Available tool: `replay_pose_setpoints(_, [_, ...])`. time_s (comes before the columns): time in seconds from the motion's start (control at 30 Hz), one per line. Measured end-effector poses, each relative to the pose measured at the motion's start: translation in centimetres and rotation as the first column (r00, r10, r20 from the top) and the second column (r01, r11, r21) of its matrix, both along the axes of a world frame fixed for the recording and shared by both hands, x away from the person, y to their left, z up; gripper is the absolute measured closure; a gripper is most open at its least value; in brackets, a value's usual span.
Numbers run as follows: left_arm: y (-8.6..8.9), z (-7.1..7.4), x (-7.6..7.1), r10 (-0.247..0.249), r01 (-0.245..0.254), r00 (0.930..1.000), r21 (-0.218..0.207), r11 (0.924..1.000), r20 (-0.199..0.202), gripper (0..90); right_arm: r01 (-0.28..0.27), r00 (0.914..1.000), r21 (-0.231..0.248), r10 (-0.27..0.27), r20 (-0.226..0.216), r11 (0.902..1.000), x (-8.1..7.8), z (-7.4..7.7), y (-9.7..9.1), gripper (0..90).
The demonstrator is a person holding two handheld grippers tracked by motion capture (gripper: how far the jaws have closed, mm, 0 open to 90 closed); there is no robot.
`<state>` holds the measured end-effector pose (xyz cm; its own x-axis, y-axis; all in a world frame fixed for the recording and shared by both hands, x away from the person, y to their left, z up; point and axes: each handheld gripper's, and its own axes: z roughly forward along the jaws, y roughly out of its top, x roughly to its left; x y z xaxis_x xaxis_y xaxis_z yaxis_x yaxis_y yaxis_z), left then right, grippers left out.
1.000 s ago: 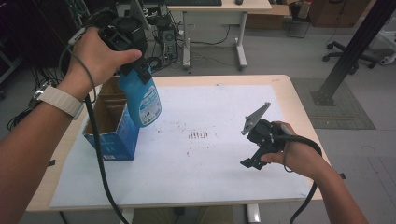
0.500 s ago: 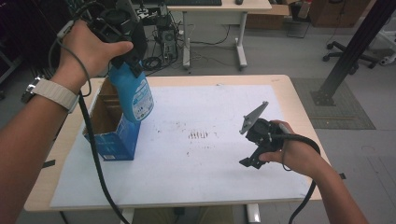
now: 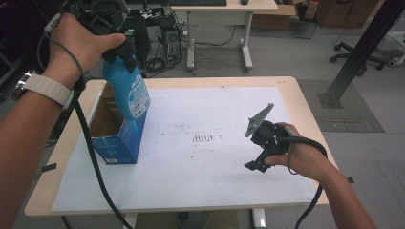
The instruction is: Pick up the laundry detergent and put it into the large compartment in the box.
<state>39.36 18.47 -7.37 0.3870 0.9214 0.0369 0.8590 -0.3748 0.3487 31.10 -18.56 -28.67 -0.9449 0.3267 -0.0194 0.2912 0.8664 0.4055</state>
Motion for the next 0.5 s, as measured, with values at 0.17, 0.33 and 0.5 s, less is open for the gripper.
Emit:
replay_pose_setpoints(0.17, [0.6, 0.1, 0.1, 0.027, -0.027, 0.9996, 0.007, 0.9996, -0.003, 37.5, -0.004, 1.0, -0.002, 0.003, -0.003, 1.0, 0.1, -0.1, 0.1, 13.3])
replay_pose_setpoints(0.33, [1.4, 0.2, 0.2, 0.064, -0.064, 0.998, 0.009, 0.9979, -0.001, 37.5, -0.002, 1.0, 0.002, 0.002, 0.0, 1.0, 0.2, 0.0, 0.1, 13.3])
replay_pose_setpoints(0.5, [2.0, 0.4, 0.1, 0.091, -0.091, 0.9958, 0.011, 0.9958, 0.006, 37.5, -0.003, 1.0, 0.0, 0.003, -0.002, 1.0, 0.2, -0.1, 0.0, 13.3])
